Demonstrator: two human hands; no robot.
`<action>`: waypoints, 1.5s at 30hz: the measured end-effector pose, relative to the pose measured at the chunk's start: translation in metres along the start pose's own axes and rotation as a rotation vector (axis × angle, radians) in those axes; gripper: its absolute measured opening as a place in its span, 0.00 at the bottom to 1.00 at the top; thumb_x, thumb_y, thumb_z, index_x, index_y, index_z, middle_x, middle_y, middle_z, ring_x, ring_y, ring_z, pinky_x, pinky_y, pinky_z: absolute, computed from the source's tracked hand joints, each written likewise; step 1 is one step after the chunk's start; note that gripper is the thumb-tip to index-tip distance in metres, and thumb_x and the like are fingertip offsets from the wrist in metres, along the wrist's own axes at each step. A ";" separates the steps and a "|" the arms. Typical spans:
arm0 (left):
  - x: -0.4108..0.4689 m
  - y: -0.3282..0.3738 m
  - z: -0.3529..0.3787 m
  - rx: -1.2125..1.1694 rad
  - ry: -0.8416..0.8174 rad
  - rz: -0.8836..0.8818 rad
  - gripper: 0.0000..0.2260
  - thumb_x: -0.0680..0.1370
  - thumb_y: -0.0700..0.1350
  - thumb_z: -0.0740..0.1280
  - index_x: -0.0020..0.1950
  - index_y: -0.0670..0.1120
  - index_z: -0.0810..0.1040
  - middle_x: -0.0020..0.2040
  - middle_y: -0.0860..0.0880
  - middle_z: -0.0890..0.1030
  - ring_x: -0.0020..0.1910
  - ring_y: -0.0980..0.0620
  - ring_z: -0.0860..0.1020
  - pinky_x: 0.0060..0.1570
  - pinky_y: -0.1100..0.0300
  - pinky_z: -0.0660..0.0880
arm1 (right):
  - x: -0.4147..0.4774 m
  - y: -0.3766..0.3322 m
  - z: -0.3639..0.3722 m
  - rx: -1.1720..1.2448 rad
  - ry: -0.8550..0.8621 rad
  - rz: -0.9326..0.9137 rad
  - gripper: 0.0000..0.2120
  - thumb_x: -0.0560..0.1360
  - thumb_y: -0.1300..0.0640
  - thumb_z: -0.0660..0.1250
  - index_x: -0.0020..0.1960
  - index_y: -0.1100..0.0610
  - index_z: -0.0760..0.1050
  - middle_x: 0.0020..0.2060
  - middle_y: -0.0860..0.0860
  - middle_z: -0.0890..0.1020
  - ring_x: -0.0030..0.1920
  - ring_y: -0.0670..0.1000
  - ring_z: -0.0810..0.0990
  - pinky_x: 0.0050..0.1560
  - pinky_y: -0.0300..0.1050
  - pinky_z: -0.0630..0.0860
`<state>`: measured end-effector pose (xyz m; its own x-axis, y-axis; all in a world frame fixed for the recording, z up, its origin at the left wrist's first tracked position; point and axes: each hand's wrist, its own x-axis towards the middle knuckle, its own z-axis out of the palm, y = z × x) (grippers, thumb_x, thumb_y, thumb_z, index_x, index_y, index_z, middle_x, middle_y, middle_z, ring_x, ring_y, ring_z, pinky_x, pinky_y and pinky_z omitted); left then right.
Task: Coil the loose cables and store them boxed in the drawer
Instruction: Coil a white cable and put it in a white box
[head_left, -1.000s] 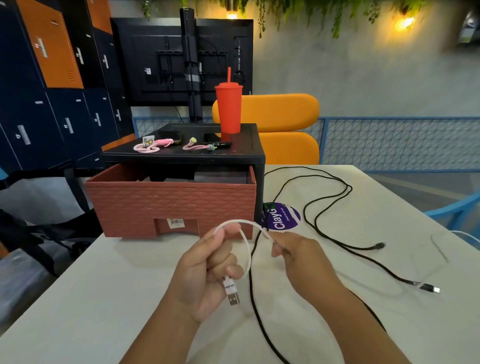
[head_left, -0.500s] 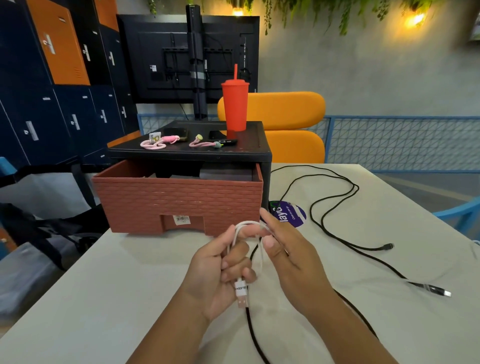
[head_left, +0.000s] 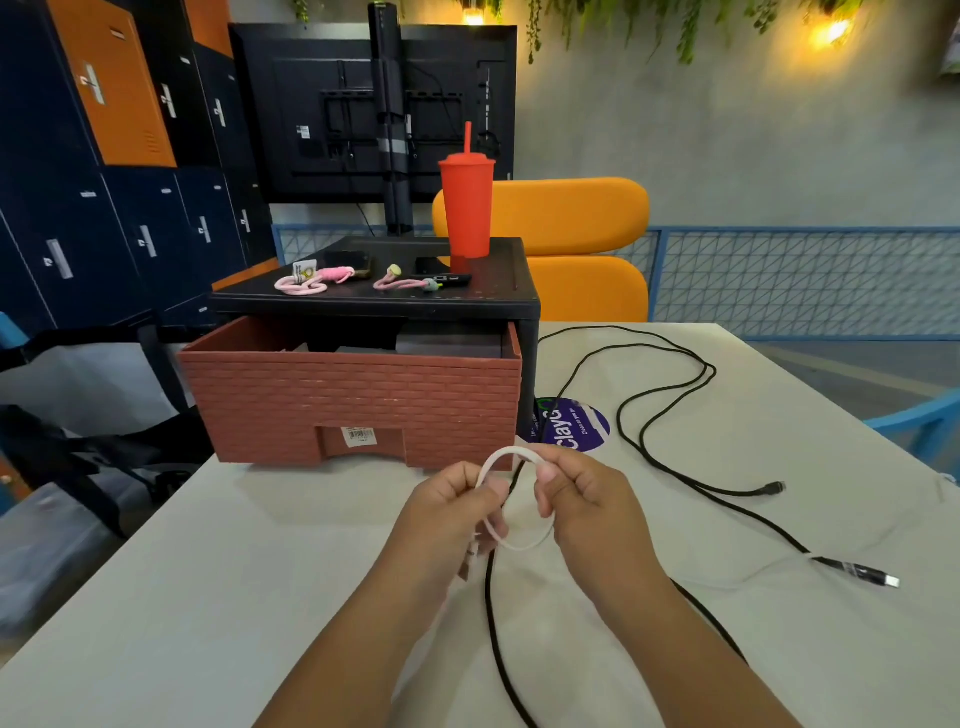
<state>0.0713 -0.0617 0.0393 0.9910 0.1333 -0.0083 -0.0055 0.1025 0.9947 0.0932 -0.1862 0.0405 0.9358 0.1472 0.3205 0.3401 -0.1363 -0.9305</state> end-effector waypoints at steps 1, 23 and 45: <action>0.001 -0.002 0.000 0.106 0.043 0.060 0.12 0.77 0.41 0.64 0.33 0.46 0.73 0.27 0.53 0.75 0.25 0.59 0.70 0.33 0.65 0.69 | 0.001 0.000 -0.001 -0.001 0.016 0.006 0.17 0.79 0.59 0.58 0.43 0.39 0.78 0.24 0.43 0.71 0.26 0.40 0.67 0.33 0.37 0.65; -0.003 0.004 0.002 -0.370 -0.015 -0.031 0.12 0.80 0.39 0.57 0.38 0.42 0.73 0.25 0.49 0.73 0.25 0.55 0.71 0.32 0.63 0.72 | -0.001 -0.008 -0.003 0.050 -0.082 0.138 0.14 0.80 0.61 0.54 0.40 0.55 0.73 0.20 0.43 0.71 0.21 0.40 0.66 0.26 0.28 0.66; 0.001 0.006 -0.013 -0.288 -0.306 -0.234 0.11 0.71 0.45 0.60 0.31 0.45 0.75 0.32 0.49 0.73 0.30 0.53 0.71 0.39 0.56 0.69 | 0.002 -0.005 -0.009 -0.059 0.000 0.119 0.12 0.79 0.58 0.58 0.38 0.51 0.74 0.27 0.44 0.75 0.24 0.40 0.70 0.29 0.31 0.70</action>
<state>0.0700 -0.0481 0.0437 0.9637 -0.2174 -0.1552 0.2284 0.3694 0.9008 0.0940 -0.1944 0.0475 0.9698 0.1269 0.2082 0.2313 -0.2098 -0.9500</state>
